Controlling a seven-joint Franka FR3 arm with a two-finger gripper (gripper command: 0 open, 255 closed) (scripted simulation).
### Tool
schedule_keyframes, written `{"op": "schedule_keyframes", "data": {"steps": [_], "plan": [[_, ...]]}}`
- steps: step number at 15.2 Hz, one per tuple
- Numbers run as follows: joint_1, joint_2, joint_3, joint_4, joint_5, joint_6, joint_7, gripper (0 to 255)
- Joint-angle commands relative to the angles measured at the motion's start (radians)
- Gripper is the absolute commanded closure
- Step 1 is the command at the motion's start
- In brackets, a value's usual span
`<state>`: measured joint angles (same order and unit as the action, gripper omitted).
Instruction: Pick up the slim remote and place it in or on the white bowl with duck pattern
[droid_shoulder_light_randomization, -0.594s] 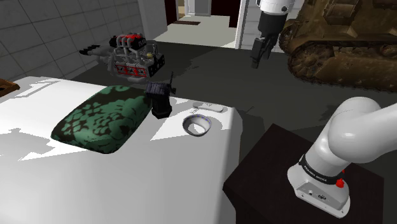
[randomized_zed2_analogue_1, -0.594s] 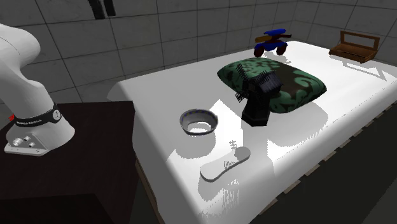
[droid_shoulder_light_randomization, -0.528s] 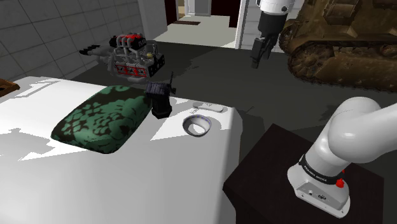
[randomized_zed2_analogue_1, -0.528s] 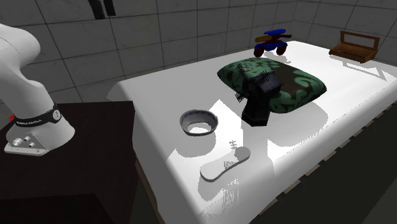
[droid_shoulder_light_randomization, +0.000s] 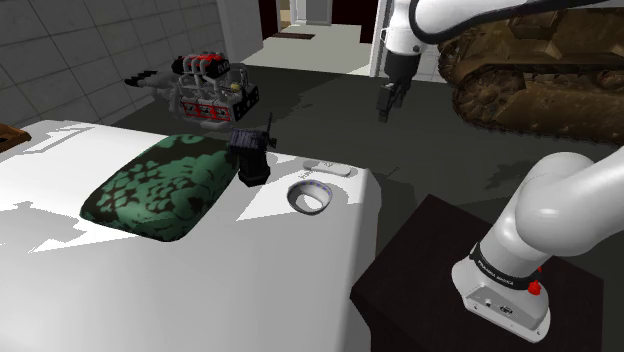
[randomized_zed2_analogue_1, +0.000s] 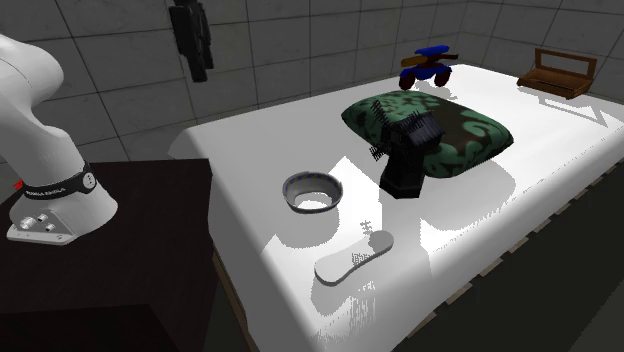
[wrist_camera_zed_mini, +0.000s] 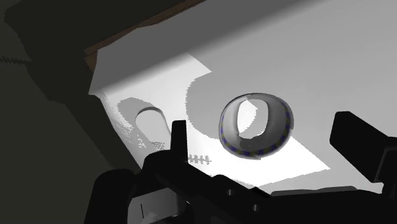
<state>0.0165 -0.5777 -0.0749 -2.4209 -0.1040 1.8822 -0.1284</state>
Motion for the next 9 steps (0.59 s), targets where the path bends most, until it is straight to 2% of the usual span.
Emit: {"op": "schedule_keyframes", "data": {"steps": [1,9], "plan": [[0.0,0.062,-0.021,0.0,-0.006,0.064,-0.034,0],[0.005,0.342,-0.093,0.045,0.004,0.294,-0.17,0]]}}
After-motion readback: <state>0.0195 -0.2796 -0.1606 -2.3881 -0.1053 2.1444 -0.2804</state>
